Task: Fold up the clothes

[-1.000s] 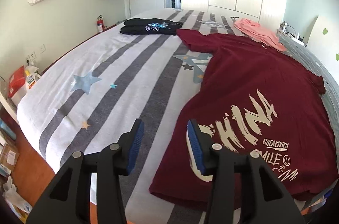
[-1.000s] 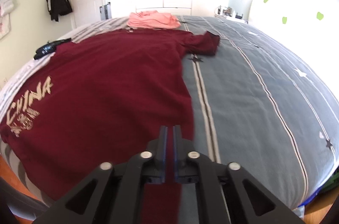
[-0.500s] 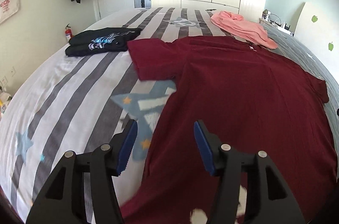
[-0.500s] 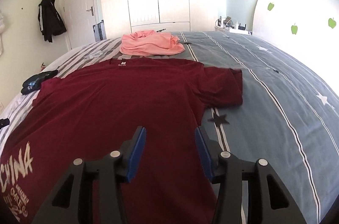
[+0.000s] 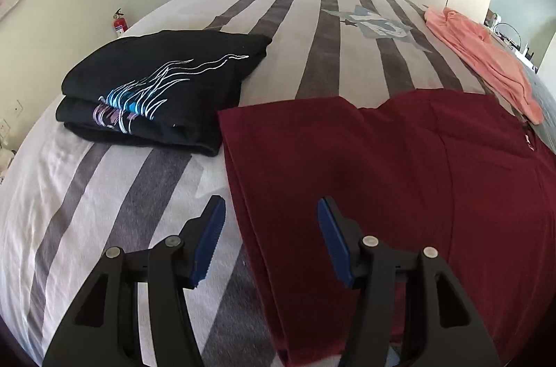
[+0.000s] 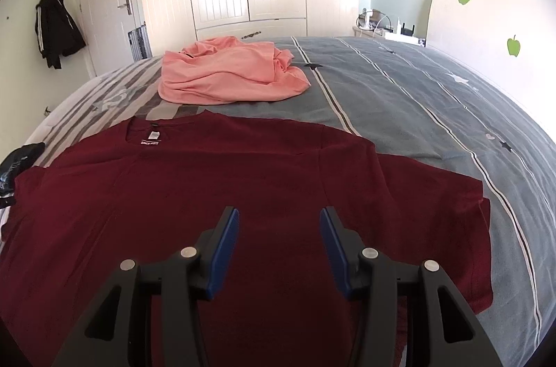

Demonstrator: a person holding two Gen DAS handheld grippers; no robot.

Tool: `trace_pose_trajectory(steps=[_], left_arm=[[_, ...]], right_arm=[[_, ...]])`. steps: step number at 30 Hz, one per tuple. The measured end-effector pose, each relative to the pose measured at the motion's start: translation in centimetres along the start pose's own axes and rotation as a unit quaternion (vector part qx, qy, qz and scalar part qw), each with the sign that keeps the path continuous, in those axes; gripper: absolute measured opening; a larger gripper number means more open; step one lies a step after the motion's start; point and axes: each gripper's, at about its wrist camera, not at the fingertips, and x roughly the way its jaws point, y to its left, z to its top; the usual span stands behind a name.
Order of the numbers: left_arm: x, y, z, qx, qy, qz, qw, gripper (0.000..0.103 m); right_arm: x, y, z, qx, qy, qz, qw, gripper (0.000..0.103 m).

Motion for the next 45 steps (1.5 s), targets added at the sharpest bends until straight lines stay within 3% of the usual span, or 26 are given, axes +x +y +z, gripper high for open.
trace_pose_trajectory(steps=[4, 7, 9, 13, 16, 22, 26, 35, 38, 41, 45], left_arm=[[2.6, 2.0, 1.4, -0.048, 0.016, -0.016, 0.9986, 0.056], [3.5, 2.1, 2.0, -0.038, 0.008, -0.034, 0.9987, 0.063], [4.0, 2.1, 2.2, -0.03, 0.003, -0.04, 0.9987, 0.062], [3.8, 3.8, 1.8, -0.046, -0.002, -0.032, 0.9984, 0.018], [3.2, 4.8, 1.5, -0.045, 0.006, -0.049, 0.9978, 0.005], [-0.5, 4.0, 2.5, -0.041, -0.019, -0.041, 0.9981, 0.001], [-4.1, 1.1, 3.6, -0.012, -0.043, -0.049, 0.9978, 0.001], [-11.3, -12.5, 6.3, 0.044, -0.063, -0.129, 0.9886, 0.001], [-11.5, -18.2, 6.2, 0.057, -0.043, -0.166, 0.9835, 0.003], [-11.2, -21.6, 5.9, 0.045, -0.018, -0.191, 0.9805, 0.025], [-11.6, -20.1, 5.9, -0.015, -0.034, -0.194, 0.9803, 0.046]], right_arm=[[1.8, 0.6, 1.2, 0.009, 0.026, -0.012, 1.0, 0.045], [3.0, 1.1, 2.0, 0.001, 0.037, -0.019, 0.999, 0.045], [3.9, 1.5, 2.5, -0.002, 0.042, -0.027, 0.999, 0.045], [5.2, 1.5, 2.5, 0.014, 0.058, -0.037, 0.998, 0.045], [5.7, 1.9, 2.2, 0.023, 0.07, -0.041, 0.996, 0.045], [5.5, 2.8, 2.1, 0.021, 0.082, -0.036, 0.996, 0.045], [4.9, 2.4, 2.9, 0.02, 0.076, -0.033, 0.996, 0.045], [2.9, -1.5, 5.3, 0.037, 0.065, -0.021, 0.997, 0.045], [2.0, -3.2, 6.1, 0.043, 0.062, -0.015, 0.997, 0.045], [1.5, -4.8, 6.4, 0.044, 0.068, -0.012, 0.997, 0.045], [1.0, -6.1, 6.3, 0.034, 0.071, -0.006, 0.997, 0.045]])
